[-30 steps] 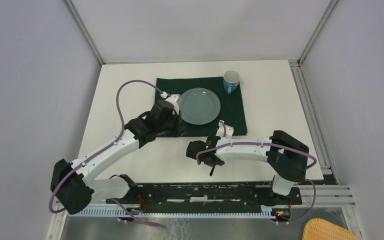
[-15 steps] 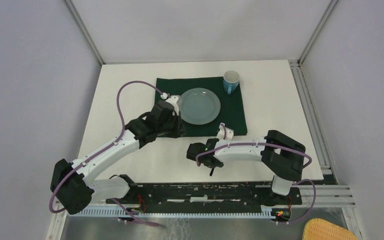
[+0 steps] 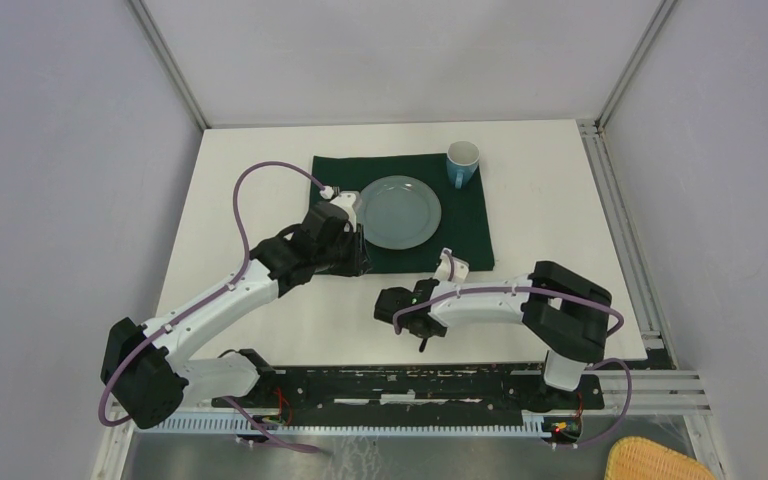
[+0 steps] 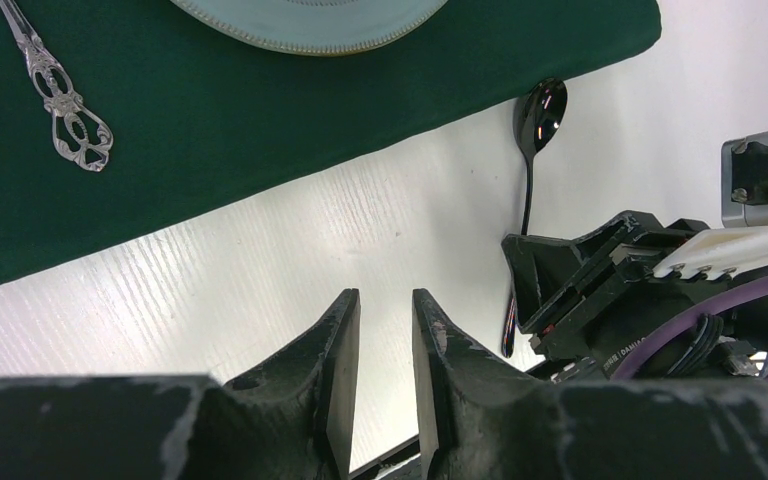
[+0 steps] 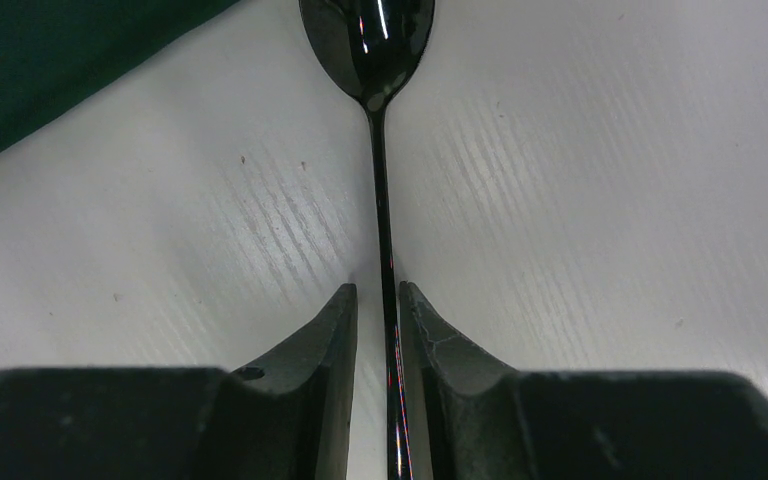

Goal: Set the dinner table for one person
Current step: Pick up the fork at the center of the board.

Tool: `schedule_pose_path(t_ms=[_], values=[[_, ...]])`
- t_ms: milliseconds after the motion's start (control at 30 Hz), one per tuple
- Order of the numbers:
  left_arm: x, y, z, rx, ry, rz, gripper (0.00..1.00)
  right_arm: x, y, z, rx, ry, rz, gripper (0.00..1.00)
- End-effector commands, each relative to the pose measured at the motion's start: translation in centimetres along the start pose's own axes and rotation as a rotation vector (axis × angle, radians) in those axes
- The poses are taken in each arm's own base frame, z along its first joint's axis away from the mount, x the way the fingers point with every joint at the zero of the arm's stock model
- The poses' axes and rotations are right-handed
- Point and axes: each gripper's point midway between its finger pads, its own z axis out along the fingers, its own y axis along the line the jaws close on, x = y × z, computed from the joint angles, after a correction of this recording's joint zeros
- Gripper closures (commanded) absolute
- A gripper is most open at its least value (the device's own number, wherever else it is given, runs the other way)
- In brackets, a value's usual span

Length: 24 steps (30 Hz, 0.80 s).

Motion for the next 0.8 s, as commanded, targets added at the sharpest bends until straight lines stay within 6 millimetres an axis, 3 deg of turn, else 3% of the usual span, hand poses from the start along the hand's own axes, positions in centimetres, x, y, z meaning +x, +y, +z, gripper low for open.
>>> schedule_pose_path(t_ms=[0,167,600,767], values=[[-0.9,0.0,-0.3,-0.001,-0.030,0.031,0.67,0.4,-1.0,0.3,0.010,0.003,0.029,0.73],[-0.9,-0.1,-0.3,0.003,-0.029,0.032,0.67,1.2,-2.0,0.8,0.025,0.022,0.044,0.74],[-0.8,0.0,-0.2,0.005,-0.032,0.029,0.67,2.0,-3.5,1.0,0.042,0.062,0.031,1.00],[-0.8,0.0,-0.1,0.005,-0.031,0.029,0.67,2.0,-3.5,0.8,0.040,0.066,0.009,1.00]])
